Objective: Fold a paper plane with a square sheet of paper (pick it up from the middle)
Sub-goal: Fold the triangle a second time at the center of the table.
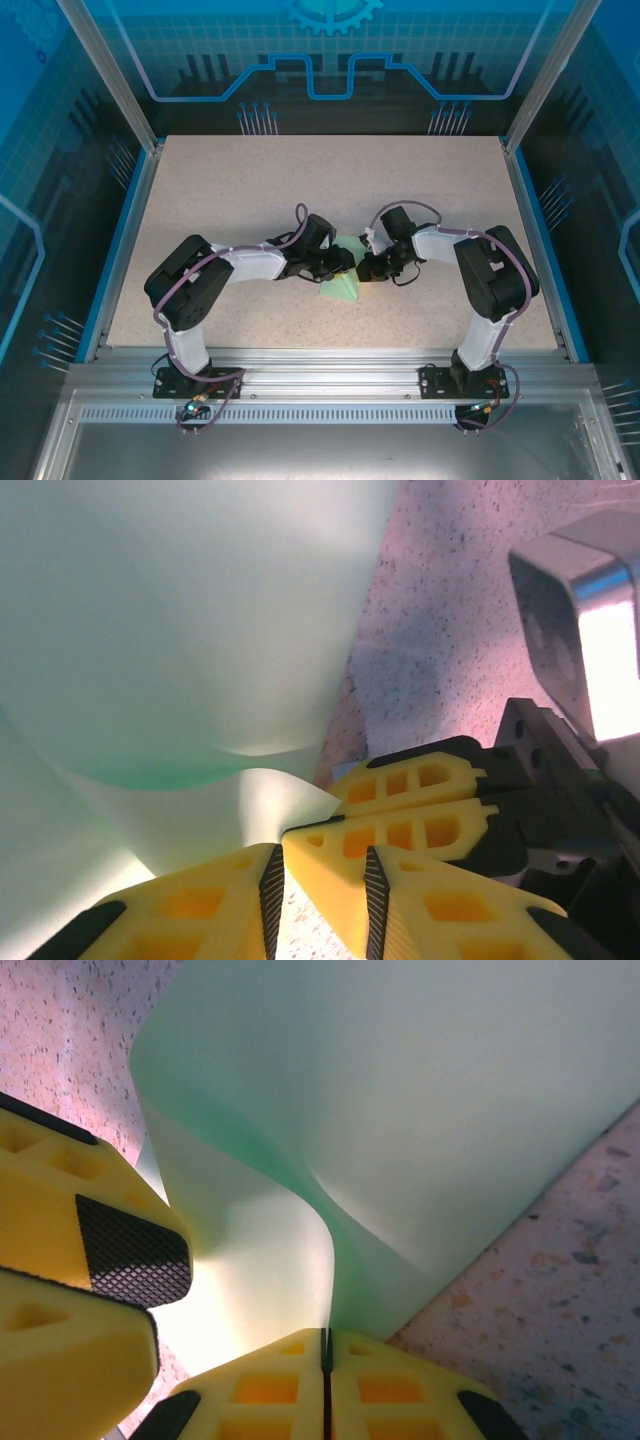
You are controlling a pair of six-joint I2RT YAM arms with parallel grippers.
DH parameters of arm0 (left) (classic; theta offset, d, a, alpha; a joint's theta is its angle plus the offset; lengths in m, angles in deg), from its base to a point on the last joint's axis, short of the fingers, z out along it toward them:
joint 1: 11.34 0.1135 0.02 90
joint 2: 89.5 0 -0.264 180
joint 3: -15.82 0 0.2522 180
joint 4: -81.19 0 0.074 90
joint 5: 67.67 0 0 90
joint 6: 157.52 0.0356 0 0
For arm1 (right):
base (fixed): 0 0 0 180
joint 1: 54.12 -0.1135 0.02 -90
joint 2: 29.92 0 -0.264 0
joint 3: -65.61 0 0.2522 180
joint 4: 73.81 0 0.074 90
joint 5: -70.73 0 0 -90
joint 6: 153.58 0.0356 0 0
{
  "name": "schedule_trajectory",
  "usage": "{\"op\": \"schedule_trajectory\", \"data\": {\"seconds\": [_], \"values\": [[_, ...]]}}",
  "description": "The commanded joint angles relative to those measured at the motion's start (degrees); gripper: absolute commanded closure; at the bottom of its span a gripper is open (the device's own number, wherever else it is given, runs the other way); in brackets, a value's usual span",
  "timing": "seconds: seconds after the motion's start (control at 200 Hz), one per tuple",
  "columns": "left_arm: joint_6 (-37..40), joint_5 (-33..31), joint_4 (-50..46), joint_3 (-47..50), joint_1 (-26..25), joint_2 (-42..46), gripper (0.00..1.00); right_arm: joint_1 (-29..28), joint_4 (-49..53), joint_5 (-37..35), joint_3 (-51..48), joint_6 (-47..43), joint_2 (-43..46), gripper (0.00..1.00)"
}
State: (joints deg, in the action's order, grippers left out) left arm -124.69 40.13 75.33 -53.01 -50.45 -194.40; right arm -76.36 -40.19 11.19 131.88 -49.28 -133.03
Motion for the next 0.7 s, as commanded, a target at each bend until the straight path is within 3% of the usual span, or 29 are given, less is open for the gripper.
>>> {"op": "schedule_trajectory", "data": {"seconds": [0.0,0.3,0.695], "values": [[-1.3,1.2,2.2,-1.2,0.4,-0.9,0.68,-0.5,0.0,1.3,1.0,-0.8,-1.0,0.93],[-1.4,-1.3,-1.7,-1.1,0.8,-3.3,0.69,-0.4,0.1,1.2,1.1,-0.7,-1.2,0.93],[-1.9,-2.0,0.0,0.9,0.9,-4.8,0.69,-0.2,0.0,1.1,1.1,0.1,-0.8,0.88]]}}
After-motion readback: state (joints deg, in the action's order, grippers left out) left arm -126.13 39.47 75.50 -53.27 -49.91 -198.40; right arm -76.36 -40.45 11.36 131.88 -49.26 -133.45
